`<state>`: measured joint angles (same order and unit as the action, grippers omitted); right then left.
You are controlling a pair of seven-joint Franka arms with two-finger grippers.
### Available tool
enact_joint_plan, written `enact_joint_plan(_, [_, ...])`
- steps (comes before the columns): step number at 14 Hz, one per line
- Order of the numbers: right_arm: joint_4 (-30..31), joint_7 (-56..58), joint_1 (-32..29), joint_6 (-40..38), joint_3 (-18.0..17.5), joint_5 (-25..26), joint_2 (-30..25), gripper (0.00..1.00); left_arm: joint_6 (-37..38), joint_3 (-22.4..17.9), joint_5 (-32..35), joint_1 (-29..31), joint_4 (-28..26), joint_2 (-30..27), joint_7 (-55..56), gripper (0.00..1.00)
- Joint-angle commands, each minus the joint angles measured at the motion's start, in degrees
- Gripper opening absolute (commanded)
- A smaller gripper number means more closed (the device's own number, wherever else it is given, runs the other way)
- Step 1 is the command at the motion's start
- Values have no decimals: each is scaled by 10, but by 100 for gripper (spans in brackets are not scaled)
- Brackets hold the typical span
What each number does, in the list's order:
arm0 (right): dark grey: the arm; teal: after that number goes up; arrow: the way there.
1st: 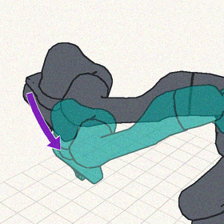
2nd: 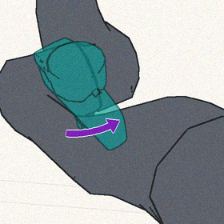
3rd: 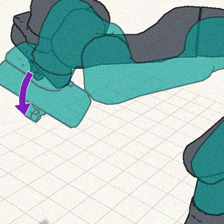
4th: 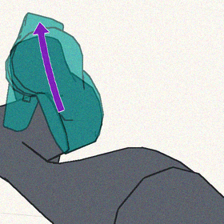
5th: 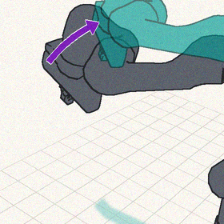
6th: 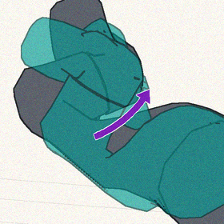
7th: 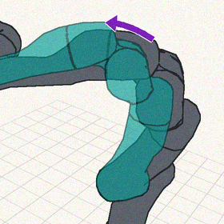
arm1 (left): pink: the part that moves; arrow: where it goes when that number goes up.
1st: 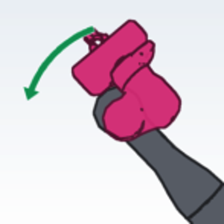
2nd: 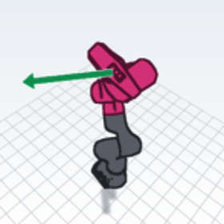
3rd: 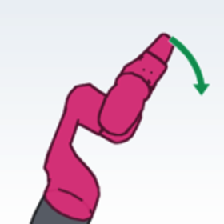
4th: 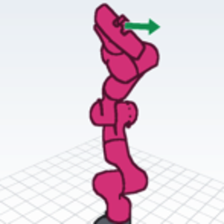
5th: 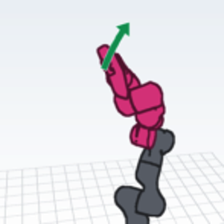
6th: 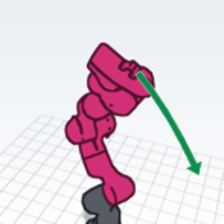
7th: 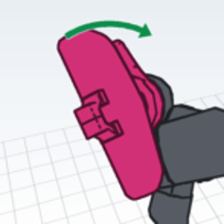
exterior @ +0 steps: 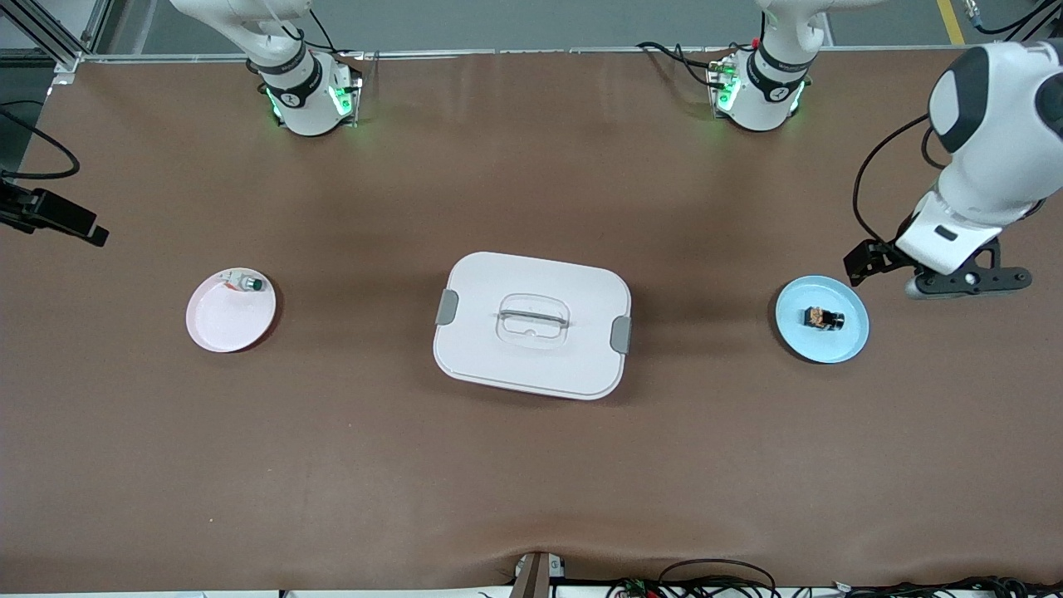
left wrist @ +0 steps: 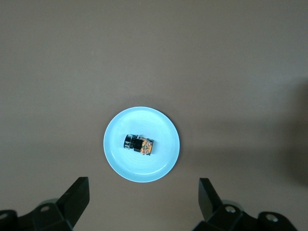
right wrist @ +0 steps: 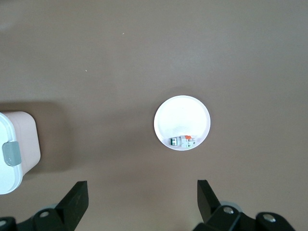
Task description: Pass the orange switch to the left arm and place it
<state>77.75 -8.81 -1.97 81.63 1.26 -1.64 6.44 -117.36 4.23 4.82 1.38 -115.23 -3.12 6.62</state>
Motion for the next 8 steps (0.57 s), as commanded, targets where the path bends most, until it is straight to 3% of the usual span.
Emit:
enact_joint_plan(1, [6, -9, -1, 0, -2, -4, -11, 100, 16, -11, -21, -9, -6, -38, -8, 100])
enact_joint_plan(8, [5, -9, -1, -2, -4, -4, -12, 100, 69, -7, -30, -6, 9, -94, -10, 100])
